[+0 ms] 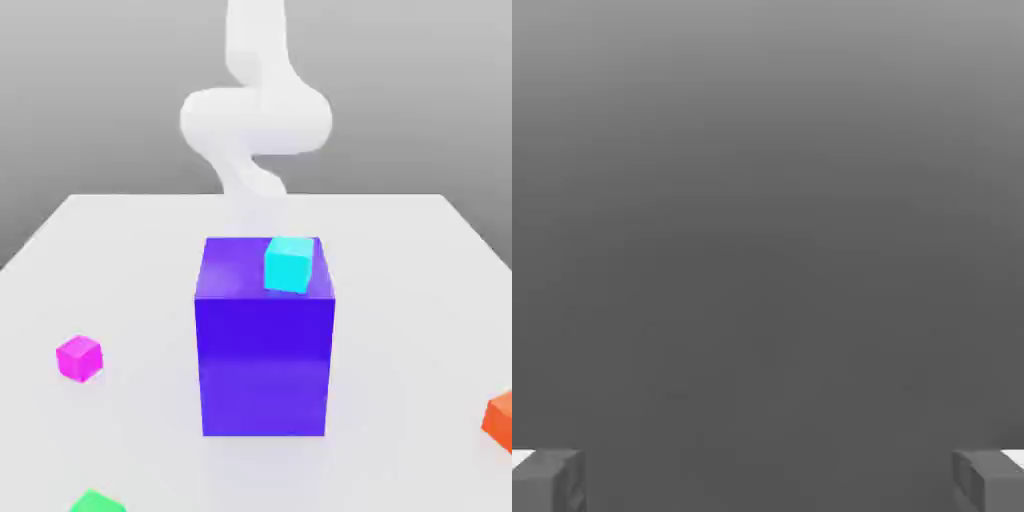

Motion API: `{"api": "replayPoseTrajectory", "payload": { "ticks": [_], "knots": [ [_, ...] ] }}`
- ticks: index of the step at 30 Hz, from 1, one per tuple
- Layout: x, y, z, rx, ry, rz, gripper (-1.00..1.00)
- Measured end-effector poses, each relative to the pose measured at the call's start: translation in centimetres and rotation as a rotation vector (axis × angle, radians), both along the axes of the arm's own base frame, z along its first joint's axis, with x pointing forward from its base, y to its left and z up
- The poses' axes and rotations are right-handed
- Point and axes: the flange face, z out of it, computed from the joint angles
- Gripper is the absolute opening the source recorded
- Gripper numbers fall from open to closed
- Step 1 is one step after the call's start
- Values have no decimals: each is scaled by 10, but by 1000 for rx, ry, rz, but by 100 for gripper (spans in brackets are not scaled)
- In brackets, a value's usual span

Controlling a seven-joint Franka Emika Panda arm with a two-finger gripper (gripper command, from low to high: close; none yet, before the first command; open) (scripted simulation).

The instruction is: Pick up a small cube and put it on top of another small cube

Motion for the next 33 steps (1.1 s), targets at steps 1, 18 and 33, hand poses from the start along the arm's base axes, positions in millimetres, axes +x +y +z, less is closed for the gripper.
{"api": "replayPoseTrajectory", "payload": {
  "ticks": [1,18,33],
  "knots": [
    [10,-14,-21,32,28,-70,0],
    [-36,-225,-358,528,356,-1257,0],
    [-134,-248,-535,712,443,-1769,-100]
  ]
}}
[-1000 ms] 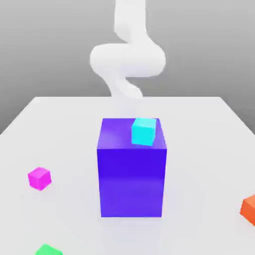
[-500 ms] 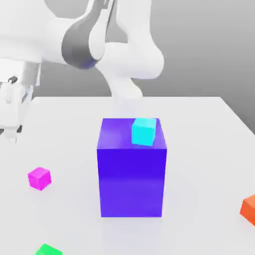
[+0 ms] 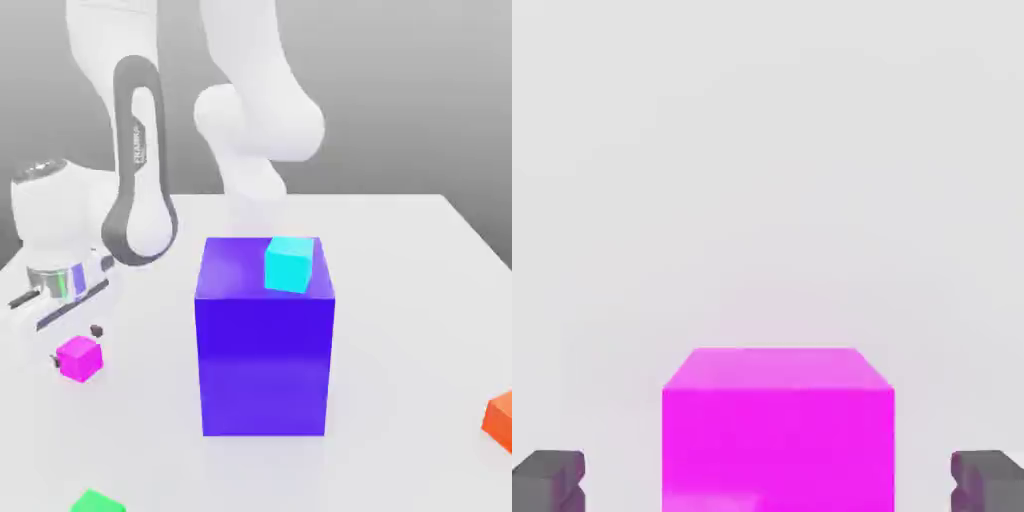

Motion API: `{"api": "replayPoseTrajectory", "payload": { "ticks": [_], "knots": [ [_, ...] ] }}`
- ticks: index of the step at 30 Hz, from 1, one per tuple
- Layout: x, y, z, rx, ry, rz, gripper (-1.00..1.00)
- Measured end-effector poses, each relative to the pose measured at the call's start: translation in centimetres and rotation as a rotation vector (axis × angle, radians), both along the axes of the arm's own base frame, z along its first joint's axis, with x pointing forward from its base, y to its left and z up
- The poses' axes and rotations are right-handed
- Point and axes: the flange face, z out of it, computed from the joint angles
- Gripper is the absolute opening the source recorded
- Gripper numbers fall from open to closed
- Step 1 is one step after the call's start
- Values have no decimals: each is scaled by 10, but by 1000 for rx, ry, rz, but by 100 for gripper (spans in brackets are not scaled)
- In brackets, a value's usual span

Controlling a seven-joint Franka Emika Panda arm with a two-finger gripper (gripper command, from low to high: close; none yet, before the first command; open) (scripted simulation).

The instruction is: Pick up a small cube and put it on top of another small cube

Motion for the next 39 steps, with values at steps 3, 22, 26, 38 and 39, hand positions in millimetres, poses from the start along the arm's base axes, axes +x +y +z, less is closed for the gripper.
{"api": "replayPoseTrajectory", "payload": {
  "ticks": [3,22,26,38,39],
  "knots": [
    [0,0,0,-1,-1,0,-100],
    [143,26,74,9,29,265,-100],
    [208,54,86,8,27,375,-100],
    [290,104,59,0,-2,501,100],
    [290,104,59,0,-2,501,100]
  ]
}}
